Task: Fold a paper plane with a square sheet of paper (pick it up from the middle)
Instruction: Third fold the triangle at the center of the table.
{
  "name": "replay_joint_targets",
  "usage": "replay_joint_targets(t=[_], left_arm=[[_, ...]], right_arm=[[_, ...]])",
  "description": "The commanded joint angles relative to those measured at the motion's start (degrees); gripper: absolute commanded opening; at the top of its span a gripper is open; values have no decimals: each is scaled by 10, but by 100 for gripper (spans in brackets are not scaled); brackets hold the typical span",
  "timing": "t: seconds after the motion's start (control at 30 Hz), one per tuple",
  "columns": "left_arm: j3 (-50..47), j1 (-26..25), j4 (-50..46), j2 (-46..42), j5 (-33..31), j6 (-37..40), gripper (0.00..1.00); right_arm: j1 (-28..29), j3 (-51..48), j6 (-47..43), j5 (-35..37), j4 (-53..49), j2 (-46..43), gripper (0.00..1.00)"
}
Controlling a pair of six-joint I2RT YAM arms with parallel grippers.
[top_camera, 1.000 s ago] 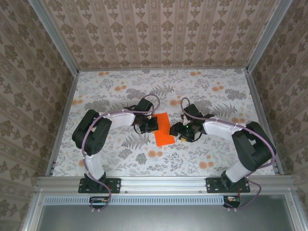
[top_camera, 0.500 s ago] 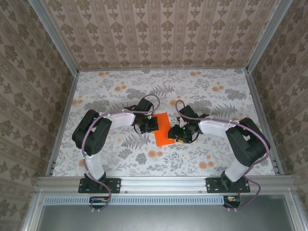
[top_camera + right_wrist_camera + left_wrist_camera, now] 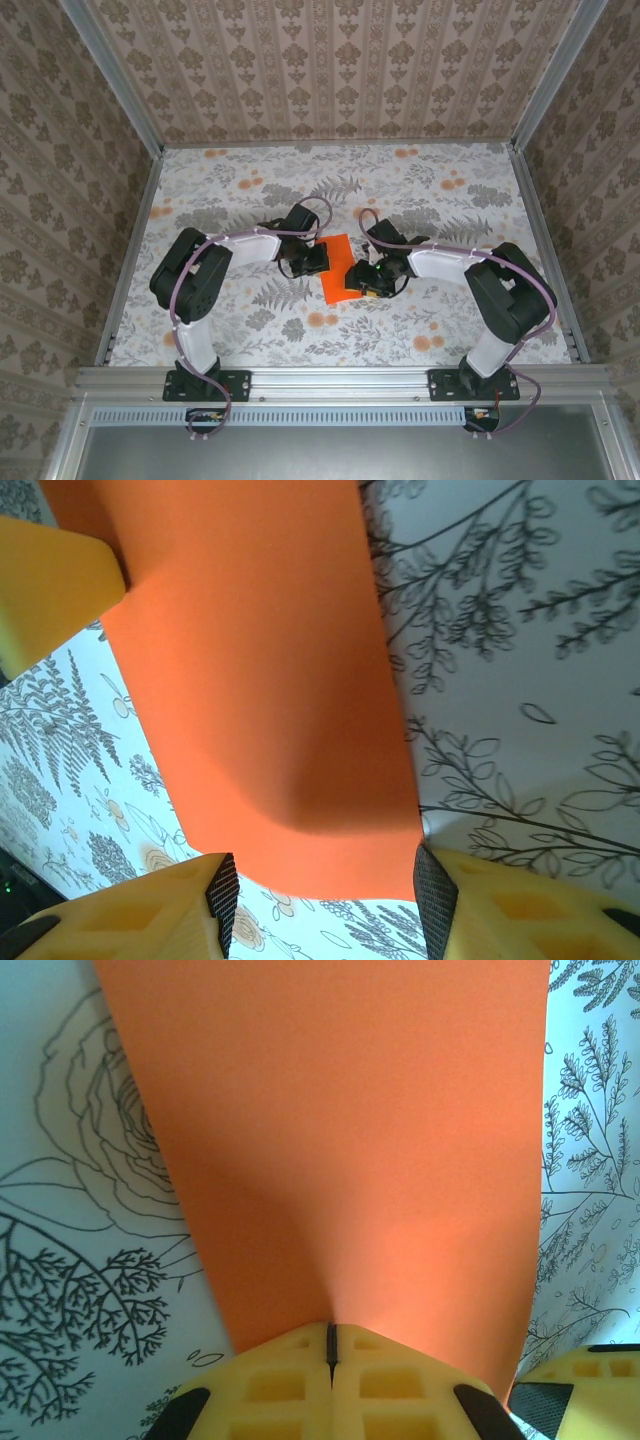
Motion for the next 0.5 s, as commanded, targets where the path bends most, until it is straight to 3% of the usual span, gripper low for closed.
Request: replay_joint_targets(t=[0.0, 0.47], left_arm=[[-22, -7, -38, 29, -32, -5, 0], [-27, -8, -31, 32, -31, -11, 0]], right_arm=[[7, 15, -6, -22, 6, 12, 54], [0, 2, 9, -51, 105, 29, 56]])
